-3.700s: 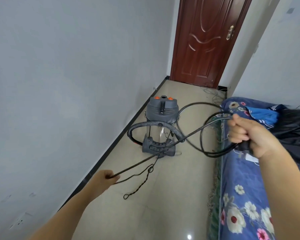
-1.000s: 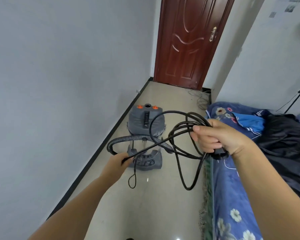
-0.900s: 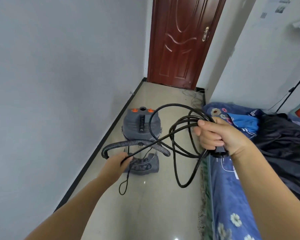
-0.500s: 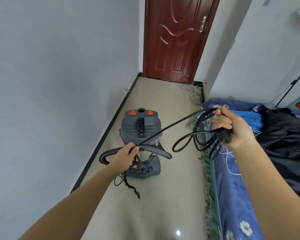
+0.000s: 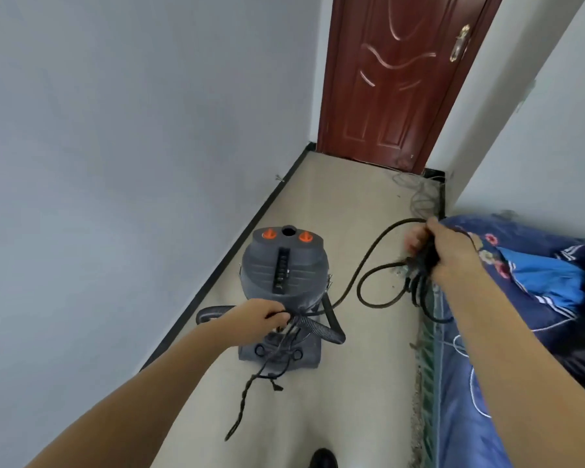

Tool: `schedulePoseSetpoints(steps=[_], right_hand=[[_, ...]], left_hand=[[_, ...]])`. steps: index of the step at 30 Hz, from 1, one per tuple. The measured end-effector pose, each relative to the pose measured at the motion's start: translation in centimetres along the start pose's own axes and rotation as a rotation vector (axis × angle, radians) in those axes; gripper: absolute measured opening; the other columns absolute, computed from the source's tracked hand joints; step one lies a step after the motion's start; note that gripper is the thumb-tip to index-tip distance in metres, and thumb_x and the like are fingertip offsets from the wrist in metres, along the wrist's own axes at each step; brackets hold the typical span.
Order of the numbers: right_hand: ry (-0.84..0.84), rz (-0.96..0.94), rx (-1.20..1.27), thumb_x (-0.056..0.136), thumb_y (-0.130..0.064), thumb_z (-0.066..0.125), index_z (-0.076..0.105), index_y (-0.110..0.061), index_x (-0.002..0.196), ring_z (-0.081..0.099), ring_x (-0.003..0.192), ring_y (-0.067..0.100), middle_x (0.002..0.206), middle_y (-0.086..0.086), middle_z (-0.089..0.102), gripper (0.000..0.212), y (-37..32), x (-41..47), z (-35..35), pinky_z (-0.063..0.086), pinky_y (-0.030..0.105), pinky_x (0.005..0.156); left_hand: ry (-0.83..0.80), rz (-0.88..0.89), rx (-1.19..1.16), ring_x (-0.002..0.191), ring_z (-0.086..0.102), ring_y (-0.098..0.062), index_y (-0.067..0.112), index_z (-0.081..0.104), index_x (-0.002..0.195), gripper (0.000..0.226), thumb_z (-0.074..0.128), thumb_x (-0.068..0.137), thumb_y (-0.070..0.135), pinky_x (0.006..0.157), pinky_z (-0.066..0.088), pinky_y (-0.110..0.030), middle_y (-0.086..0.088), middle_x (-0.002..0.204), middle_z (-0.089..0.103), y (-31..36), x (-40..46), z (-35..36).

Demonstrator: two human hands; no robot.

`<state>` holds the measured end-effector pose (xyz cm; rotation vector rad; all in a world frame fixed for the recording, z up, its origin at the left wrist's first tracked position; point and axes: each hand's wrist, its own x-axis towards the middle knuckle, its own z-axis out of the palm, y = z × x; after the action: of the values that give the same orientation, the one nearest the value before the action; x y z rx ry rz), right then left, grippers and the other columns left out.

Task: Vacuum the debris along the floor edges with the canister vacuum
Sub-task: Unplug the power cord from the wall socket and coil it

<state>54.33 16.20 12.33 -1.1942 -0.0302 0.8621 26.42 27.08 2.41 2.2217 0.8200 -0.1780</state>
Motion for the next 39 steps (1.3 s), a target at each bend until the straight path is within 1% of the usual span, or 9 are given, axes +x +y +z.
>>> schedulePoseSetpoints(steps=[3,8,13,19,24,29,32,35,39], right_hand=[[-0.259,-0.097,-0.459,0.103,-0.021,0.043,0.053,-0.006,0.077,0.07,0.055,0.018,0.06,0.006,0.071,0.032,1.0,1.8,2.5,0.057,0.024,0.054],[-0.726,-0.18,-1.049,0.102,-0.026,0.046,0.069,-0.008,0.081,0.073,0.075,0.015,0.075,0.002,0.076,0.035,3.6,2.3,4.8,0.059,0.026,0.072],[-0.84,0.079,-0.9,0.101,-0.028,0.048,0.062,-0.005,0.11,0.071,0.095,0.012,0.097,0.002,0.076,0.028,3.0,4.2,4.0,0.059,0.03,0.069],[-0.919,-0.069,-1.068,0.102,-0.035,0.041,0.052,-0.02,0.135,0.059,0.117,0.012,0.127,0.0,0.062,0.038,2.6,5.8,4.2,0.047,0.035,0.101],[-0.913,0.047,-0.881,0.104,-0.027,0.04,0.062,-0.008,0.115,0.072,0.091,0.026,0.102,0.015,0.072,0.031,1.7,6.4,4.1,0.058,0.035,0.082],[-0.897,0.094,-0.954,0.103,-0.024,0.043,0.061,-0.006,0.091,0.068,0.064,0.025,0.082,0.019,0.069,0.028,0.2,7.4,3.7,0.055,0.033,0.063],[-0.921,0.156,-0.889,0.103,-0.023,0.044,0.061,-0.008,0.088,0.062,0.057,0.02,0.075,0.013,0.066,0.028,-0.3,8.0,3.4,0.051,0.026,0.053],[-0.806,0.235,-0.643,0.102,-0.023,0.044,0.056,-0.011,0.083,0.044,0.044,0.012,0.062,0.003,0.056,0.026,-0.8,9.3,2.5,0.039,0.019,0.044],[-0.627,0.254,-0.59,0.088,-0.055,0.051,0.047,-0.012,0.076,0.035,0.039,0.012,0.054,0.001,0.047,0.045,-2.1,11.4,0.6,0.032,0.019,0.04]], left_hand=[[-0.014,0.049,0.088,0.053,0.04,-0.003,0.023,0.049,0.069,0.033,0.043,0.099,0.037,0.053,0.032,-0.018,0.01,0.06,0.044,3.4,2.5,-0.4],[0.102,0.076,-0.113,0.046,0.04,-0.003,0.014,0.058,0.062,0.029,0.059,0.086,0.029,0.046,0.032,-0.011,0.011,0.052,0.046,7.6,5.2,-2.3],[0.337,0.028,-0.413,0.048,0.037,-0.004,0.014,0.056,0.065,0.024,0.063,0.087,0.019,0.052,0.03,-0.017,0.012,0.05,0.042,7.6,6.1,-3.8],[0.432,0.051,-0.816,0.079,0.056,-0.016,0.007,0.061,0.083,0.012,0.065,0.089,0.017,0.077,0.045,-0.028,-0.006,0.084,0.054,9.3,7.9,-3.4],[0.318,0.132,-0.729,0.088,0.053,-0.009,0.01,0.061,0.081,0.008,0.066,0.087,0.012,0.084,0.044,-0.023,-0.003,0.097,0.049,10.0,8.7,-5.0],[0.274,0.157,-0.369,0.064,0.038,0.005,0.017,0.042,0.072,0.027,0.063,0.085,0.007,0.065,0.034,-0.012,0.009,0.082,0.037,9.5,9.7,-5.5],[0.204,0.13,-0.479,0.052,0.041,0.004,0.017,0.045,0.074,0.027,0.07,0.084,0.016,0.058,0.035,-0.011,0.017,0.059,0.047,8.9,10.2,-5.3],[0.121,0.081,-0.337,0.056,0.043,-0.004,0.009,0.056,0.08,0.027,0.073,0.082,0.029,0.057,0.035,-0.012,0.015,0.058,0.046,7.2,10.3,-5.7],[0.345,-0.037,-0.633,0.056,0.045,-0.009,0.002,0.065,0.085,0.025,0.062,0.092,0.026,0.058,0.037,-0.018,0.007,0.059,0.047,4.8,10.3,-5.6]])
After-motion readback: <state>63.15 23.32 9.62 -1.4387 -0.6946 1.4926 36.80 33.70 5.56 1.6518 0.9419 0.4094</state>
